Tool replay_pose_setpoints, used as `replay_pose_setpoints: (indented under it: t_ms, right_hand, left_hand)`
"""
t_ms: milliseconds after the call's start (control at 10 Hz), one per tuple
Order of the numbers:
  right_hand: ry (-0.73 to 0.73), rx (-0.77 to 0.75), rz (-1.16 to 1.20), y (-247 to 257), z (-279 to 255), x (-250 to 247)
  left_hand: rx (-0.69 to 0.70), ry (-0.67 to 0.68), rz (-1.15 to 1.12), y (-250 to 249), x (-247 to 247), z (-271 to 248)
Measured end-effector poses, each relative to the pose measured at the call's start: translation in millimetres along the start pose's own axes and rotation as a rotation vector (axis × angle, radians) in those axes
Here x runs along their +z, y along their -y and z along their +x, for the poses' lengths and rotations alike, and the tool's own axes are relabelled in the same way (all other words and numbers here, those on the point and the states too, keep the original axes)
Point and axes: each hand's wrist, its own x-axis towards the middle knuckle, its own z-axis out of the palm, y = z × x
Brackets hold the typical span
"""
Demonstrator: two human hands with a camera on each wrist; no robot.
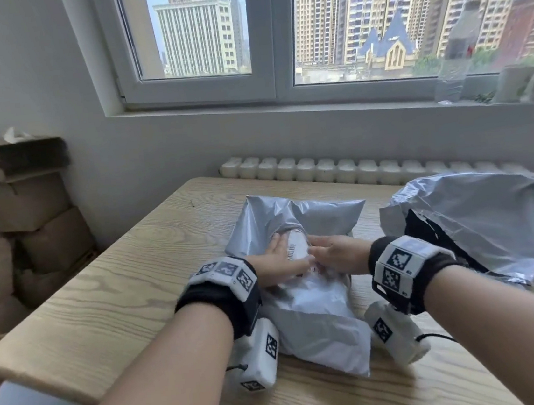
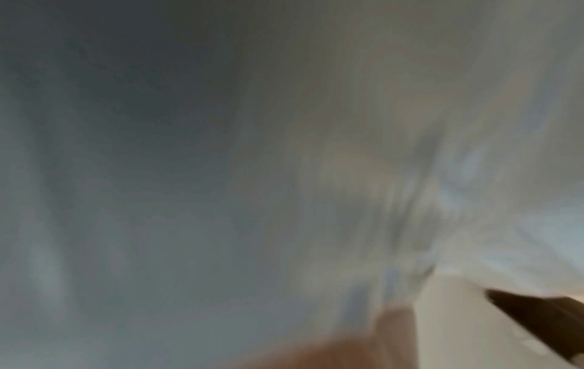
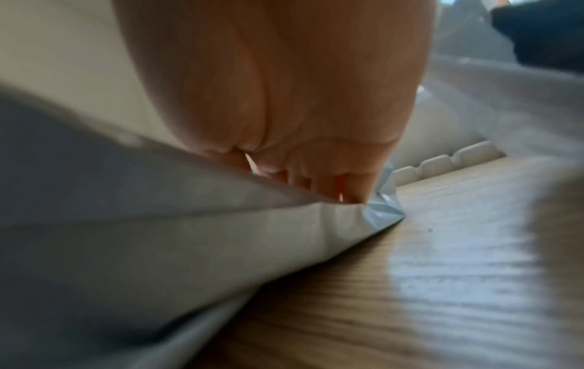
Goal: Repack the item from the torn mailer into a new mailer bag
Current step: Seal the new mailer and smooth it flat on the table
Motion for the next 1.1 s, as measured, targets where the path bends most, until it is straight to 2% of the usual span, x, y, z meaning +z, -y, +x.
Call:
replay_pose_setpoints:
  t_ms: [100, 200, 300, 400, 500, 600, 700, 800, 900, 1000, 1100]
  right_hand:
    - [-0.127, -0.046, -0.12, 2, -14, -5]
    - [-0.02, -0.141, -0.158, 8, -23, 9]
    - [0.038, -0.154, -0.151, -1, -19, 22]
    - [0.063, -0.122, -0.006, -13, -15, 28]
    - [0.13, -0.065, -0.036, -24, -21, 24]
    - [0.073, -0.003, -0.139, -26, -37, 8]
    - [-0.12, 0.006, -0.257, -23, -43, -6]
    - [-0.075, -0.074, -0.344, -16, -34, -8]
    - [0.08, -0.086, -0.435, -12, -17, 5]
    - [0.138, -0.022, -0.455, -18, 2, 8]
    - [0.109, 0.088, -0.502, -26, 12, 0]
  left_hand:
    - [0.026, 0.05, 0.027, 8, -26, -7]
    - [0.078, 0.053, 0.089, 16, -31, -6]
    - [0.133, 0.04, 0.195, 21, -22, -2]
    - [0.121, 0.011, 0.169, 31, -19, 4]
    - [0.108, -0.068, 0.065, 32, -21, 2]
    - [0.096, -0.144, -0.02, 20, -28, 0]
    - [0.115, -0.235, 0.087, -3, -36, 2]
    - [0.148, -0.216, 0.269, -20, -31, 13]
    - [0.048, -0.095, 0.4, -16, -12, 30]
    - [0.021, -0.081, 0.294, -3, -5, 42]
    - [0.022, -0.062, 0.247, 2, -4, 42]
